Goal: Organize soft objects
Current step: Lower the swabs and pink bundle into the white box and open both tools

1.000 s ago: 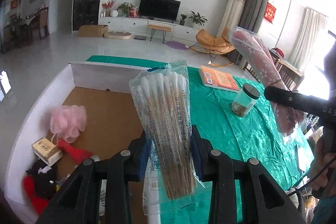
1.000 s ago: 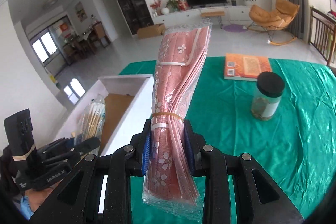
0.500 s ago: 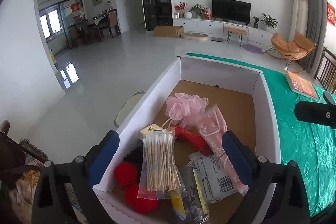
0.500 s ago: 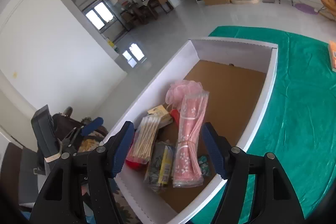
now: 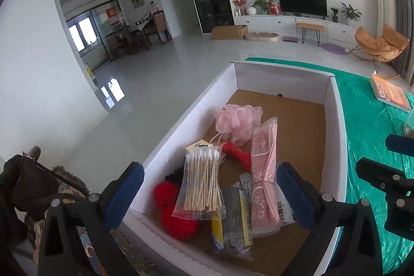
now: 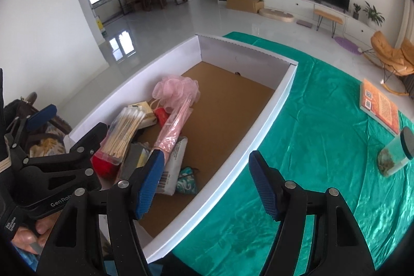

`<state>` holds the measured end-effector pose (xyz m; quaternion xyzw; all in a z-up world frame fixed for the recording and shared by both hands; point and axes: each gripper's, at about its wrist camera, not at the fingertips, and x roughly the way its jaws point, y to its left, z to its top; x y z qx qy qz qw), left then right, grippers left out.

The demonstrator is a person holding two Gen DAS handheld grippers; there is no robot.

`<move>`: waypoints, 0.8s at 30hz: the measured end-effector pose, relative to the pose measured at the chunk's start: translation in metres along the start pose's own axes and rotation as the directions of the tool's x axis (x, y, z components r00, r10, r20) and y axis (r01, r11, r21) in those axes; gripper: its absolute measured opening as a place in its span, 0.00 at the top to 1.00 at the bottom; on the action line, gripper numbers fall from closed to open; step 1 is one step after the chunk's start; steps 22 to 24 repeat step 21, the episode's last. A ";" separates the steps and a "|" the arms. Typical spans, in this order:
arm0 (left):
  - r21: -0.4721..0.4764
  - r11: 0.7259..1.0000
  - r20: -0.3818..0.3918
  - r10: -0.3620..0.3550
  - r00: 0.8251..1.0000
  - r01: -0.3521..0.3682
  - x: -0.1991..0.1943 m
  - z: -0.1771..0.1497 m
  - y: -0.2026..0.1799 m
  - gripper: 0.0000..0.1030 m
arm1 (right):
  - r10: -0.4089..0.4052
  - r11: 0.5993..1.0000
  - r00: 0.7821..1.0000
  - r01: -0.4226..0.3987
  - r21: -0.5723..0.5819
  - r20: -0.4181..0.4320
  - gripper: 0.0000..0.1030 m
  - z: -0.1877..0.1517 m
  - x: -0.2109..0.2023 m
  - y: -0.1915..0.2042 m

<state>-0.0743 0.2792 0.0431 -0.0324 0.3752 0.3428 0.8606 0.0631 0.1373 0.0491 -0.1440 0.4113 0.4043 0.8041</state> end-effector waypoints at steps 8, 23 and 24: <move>-0.017 0.999 -0.001 -0.040 0.999 0.040 -0.005 0.001 0.004 0.01 | -0.029 0.998 0.999 0.028 -0.047 -0.018 0.31 -0.005 0.001 0.013; -0.084 0.989 -0.007 -0.119 0.993 0.118 -0.007 0.000 0.014 0.01 | -0.036 0.998 0.999 0.035 -0.060 -0.024 0.31 -0.009 0.005 0.016; -0.084 0.989 -0.007 -0.119 0.993 0.118 -0.007 0.000 0.014 0.01 | -0.036 0.998 0.999 0.035 -0.060 -0.024 0.31 -0.009 0.005 0.016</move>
